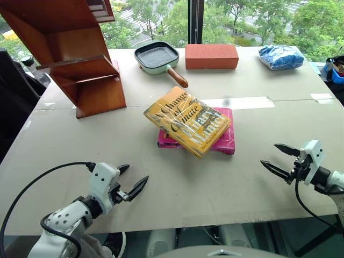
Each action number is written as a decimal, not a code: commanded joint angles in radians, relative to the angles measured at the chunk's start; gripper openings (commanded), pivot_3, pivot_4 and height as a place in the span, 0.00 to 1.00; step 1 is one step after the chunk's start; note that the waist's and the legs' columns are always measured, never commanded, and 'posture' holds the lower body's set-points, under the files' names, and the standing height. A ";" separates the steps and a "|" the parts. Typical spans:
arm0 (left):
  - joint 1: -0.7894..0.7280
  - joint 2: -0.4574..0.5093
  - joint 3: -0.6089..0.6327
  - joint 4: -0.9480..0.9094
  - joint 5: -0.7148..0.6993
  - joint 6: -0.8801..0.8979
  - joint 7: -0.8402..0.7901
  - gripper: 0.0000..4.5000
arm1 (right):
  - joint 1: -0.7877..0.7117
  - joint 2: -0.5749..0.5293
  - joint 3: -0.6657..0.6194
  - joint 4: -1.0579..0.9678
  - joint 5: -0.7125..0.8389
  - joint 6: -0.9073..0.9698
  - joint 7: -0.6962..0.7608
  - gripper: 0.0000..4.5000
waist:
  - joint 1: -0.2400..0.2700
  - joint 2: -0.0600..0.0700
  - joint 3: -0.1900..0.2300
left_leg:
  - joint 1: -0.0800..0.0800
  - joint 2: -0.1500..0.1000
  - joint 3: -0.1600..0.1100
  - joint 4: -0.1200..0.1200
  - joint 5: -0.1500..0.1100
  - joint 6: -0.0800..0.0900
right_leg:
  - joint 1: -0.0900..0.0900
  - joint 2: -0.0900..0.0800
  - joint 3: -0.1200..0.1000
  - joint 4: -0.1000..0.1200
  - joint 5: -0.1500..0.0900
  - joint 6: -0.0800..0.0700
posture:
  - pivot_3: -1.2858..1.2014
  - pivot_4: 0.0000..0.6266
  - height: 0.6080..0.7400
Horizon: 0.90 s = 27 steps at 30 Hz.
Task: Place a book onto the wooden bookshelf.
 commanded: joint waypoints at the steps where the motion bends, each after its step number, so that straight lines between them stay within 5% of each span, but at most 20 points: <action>1: -0.004 -0.016 0.011 -0.006 0.014 -0.039 -0.004 0.96 | -0.022 -0.006 -0.002 -0.008 0.009 0.001 0.007 1.00 | 0.000 0.000 0.000 | 0.000 0.000 0.000 0.000 0.000 0.000 | 0.000 0.000 0.000 0.000 0.000 0.000 | 0.52 0.24 1.00; 22: 0.019 -0.020 0.044 0.010 0.014 -0.053 -0.052 0.96 | -0.031 -0.008 0.016 0.002 -0.009 0.015 -0.004 1.00 | -0.001 0.000 0.000 | 0.000 0.000 0.000 -0.001 0.000 0.000 | -0.001 0.000 0.000 -0.001 0.000 0.000 | 0.52 0.24 1.00; 27: 0.004 -0.008 0.066 0.007 0.009 -0.057 -0.064 0.96 | -0.151 0.024 0.024 0.053 -0.097 -0.040 -0.131 1.00 | -0.006 0.000 0.001 | 0.000 0.000 0.001 -0.001 0.000 0.000 | -0.001 0.000 0.001 -0.001 0.000 0.000 | 0.52 0.24 1.00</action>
